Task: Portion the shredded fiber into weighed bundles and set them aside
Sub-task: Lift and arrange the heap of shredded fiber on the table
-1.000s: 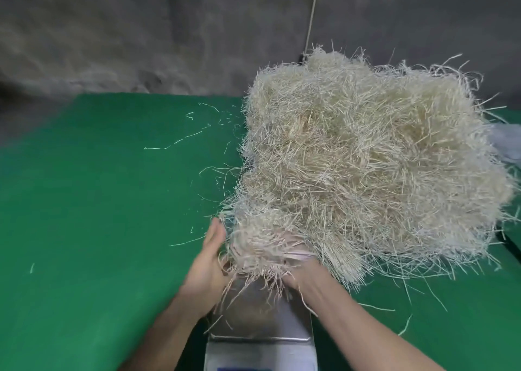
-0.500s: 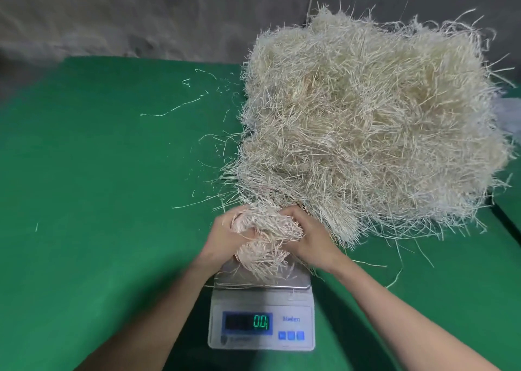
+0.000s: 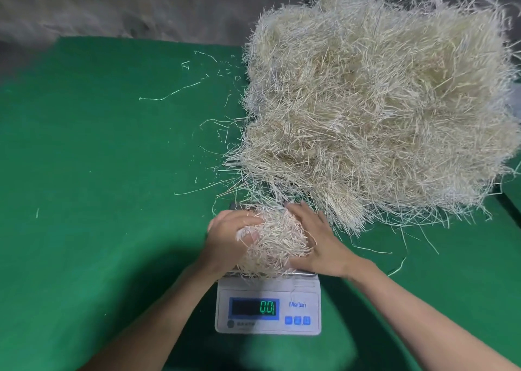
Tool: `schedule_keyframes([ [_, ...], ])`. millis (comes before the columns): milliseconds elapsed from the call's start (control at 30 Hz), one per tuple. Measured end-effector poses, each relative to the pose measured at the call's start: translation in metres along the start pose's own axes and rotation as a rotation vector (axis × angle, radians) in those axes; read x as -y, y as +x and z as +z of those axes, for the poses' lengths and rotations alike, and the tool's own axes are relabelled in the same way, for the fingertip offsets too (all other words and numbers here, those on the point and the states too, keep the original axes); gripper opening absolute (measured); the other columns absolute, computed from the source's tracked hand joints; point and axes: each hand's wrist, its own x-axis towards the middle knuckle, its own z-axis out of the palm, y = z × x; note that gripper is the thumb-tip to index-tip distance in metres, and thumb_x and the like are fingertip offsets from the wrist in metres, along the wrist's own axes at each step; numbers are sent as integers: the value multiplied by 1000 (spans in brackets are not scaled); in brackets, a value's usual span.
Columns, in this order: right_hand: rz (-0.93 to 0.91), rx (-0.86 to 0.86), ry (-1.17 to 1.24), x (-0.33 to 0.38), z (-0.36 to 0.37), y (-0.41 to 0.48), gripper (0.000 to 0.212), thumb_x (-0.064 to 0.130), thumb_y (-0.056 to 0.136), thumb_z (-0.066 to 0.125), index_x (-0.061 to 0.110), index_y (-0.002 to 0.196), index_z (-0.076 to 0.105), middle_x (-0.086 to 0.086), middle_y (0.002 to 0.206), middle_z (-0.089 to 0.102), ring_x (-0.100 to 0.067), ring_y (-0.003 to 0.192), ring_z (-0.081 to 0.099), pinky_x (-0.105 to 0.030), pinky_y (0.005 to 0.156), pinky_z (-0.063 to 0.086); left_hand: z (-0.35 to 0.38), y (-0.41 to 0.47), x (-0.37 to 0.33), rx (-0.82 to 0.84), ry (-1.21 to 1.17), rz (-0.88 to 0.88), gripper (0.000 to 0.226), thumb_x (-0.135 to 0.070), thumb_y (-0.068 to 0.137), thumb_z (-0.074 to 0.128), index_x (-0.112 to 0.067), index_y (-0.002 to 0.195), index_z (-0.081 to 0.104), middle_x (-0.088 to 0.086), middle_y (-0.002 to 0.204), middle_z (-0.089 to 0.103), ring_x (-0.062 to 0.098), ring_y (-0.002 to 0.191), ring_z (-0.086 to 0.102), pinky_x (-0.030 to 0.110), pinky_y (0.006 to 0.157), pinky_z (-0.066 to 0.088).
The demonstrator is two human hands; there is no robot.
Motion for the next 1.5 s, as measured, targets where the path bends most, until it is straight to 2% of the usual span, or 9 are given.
schedule_keyframes([
  [67,-17,-43,78,4,-6,-6,94,59,62,73,59,131,9,18,149,18,-4,143,1,-51,117,0,-2,-3,-4,-25,-111,13,37,-23,80,66,-36,114,62,-26,117,54,0,117,45,39,104,34],
  [167,-25,-120,253,8,-12,-10,85,61,58,76,51,126,25,22,137,32,-7,134,31,-49,116,19,-9,-7,-10,-42,-275,-43,45,-29,69,53,-48,110,54,-28,117,53,-10,116,42,16,92,33],
  [333,-26,-217,386,13,-20,-10,82,69,65,66,43,134,30,7,139,42,-9,129,40,-40,111,32,-13,-7,-12,-105,-394,-93,49,-21,67,49,-34,113,60,-16,117,61,-10,110,50,1,82,35],
  [467,-30,-317,368,14,-24,-8,72,78,74,46,38,133,36,7,140,45,-8,129,42,-43,110,33,-17,-5,-9,-210,-401,-93,37,-36,72,50,-37,107,61,-20,111,63,-4,109,54,12,87,39],
  [600,-35,-419,436,16,-31,-8,73,78,78,41,27,130,47,6,134,51,-6,126,45,-38,109,34,-23,-1,-5,-387,-419,-104,24,-31,77,51,-43,95,62,-26,106,60,-17,101,52,-1,84,34],
  [700,-33,-452,435,19,-34,-6,72,77,80,39,26,129,48,5,134,52,-7,126,46,-38,109,34,-28,2,-3,-456,-456,-114,22,-32,77,52,-44,92,64,-25,104,61,-16,99,52,-3,82,33],
  [1100,-27,-458,422,18,-35,-4,68,77,80,40,28,128,49,10,133,52,-5,126,46,-39,108,35,-29,5,-2,-495,-491,-96,19,-30,78,54,-41,88,66,-34,94,63,-10,100,55,2,84,36],
  [1367,-16,-447,409,20,-34,-5,70,77,80,39,27,128,50,10,133,53,-4,125,46,-42,108,35,-27,2,-2,-496,-504,-94,19,-31,77,54,-40,87,67,-25,96,65,-7,100,57,4,85,38],
  [1500,-11,-431,414,23,-34,-6,72,80,77,39,29,127,50,13,133,52,-1,125,45,-35,108,34,-25,2,-3,-493,-505,-96,18,-30,77,55,-39,87,67,-22,97,65,-6,100,57,4,85,39],
])
